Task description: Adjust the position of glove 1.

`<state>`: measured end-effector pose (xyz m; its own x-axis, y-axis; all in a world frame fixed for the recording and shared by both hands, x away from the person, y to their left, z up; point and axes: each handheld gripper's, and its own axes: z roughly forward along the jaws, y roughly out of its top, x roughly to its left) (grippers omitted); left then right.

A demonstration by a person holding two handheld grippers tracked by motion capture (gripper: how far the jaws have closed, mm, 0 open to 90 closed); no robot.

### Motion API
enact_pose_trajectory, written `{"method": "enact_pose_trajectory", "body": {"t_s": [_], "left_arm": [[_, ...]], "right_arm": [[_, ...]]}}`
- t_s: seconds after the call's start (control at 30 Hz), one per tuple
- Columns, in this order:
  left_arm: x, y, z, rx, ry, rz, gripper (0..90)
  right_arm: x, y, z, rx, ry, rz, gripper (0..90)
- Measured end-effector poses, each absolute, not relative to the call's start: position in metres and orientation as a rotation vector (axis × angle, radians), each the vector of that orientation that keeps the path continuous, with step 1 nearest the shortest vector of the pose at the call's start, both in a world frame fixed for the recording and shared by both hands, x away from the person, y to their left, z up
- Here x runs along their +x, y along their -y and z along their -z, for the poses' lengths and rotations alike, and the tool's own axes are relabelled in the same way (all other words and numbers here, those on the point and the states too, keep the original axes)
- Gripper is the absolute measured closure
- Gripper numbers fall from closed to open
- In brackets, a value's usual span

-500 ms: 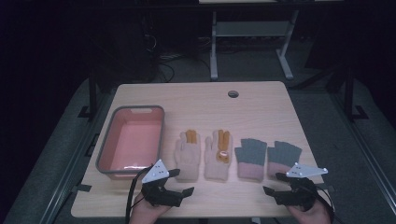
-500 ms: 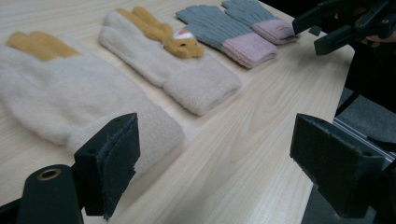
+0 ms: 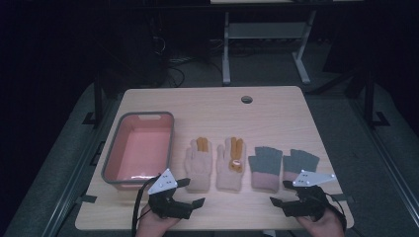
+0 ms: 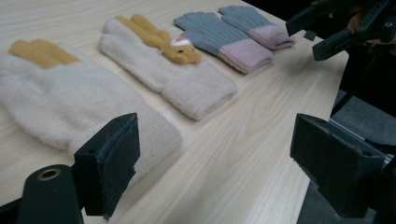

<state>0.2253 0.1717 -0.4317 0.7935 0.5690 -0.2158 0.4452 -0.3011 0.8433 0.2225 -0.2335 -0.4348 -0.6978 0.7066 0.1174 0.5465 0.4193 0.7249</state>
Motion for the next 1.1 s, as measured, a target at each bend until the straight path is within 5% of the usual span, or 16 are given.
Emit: {"method": "enact_pose_trajectory", "body": {"t_s": [1.1], "left_arm": [[0.225,-0.172,0.433,1.958,-0.763,-0.152,16.1]], "right_arm": [[0.289,0.158,0.401,0.937,-2.682,-1.056,26.5]]}}
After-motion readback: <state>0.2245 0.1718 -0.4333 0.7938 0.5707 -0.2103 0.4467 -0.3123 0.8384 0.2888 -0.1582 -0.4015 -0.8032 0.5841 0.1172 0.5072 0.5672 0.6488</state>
